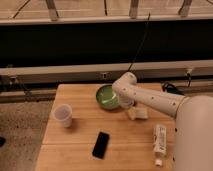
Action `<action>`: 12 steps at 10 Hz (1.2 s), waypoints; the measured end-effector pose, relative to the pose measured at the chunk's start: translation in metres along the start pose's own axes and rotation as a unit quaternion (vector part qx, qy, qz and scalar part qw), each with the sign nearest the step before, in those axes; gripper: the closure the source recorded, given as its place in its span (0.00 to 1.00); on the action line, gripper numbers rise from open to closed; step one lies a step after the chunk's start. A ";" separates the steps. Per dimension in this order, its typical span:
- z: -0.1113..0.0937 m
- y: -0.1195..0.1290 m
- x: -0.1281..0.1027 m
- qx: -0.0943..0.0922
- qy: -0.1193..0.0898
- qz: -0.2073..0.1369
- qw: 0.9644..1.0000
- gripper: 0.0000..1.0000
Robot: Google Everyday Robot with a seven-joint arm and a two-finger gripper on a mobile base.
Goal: Drag the ceramic bowl in a circle
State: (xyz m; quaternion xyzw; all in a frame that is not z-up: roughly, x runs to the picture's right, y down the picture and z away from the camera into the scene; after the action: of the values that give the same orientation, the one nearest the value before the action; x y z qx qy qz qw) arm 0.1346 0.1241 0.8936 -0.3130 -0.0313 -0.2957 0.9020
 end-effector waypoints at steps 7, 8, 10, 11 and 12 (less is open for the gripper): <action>0.009 0.002 -0.001 -0.013 -0.001 -0.002 1.000 0.20; 0.010 0.002 0.000 -0.014 0.000 -0.002 1.000 0.20; 0.011 0.002 -0.002 -0.017 0.001 -0.005 1.000 0.30; 0.011 0.000 -0.003 -0.018 0.003 -0.007 1.000 0.42; 0.012 -0.001 -0.005 -0.020 0.004 -0.009 1.000 0.53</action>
State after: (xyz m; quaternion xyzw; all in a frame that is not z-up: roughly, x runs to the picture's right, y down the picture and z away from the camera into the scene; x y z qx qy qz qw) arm 0.1312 0.1329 0.9022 -0.3298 -0.0248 -0.3059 0.8928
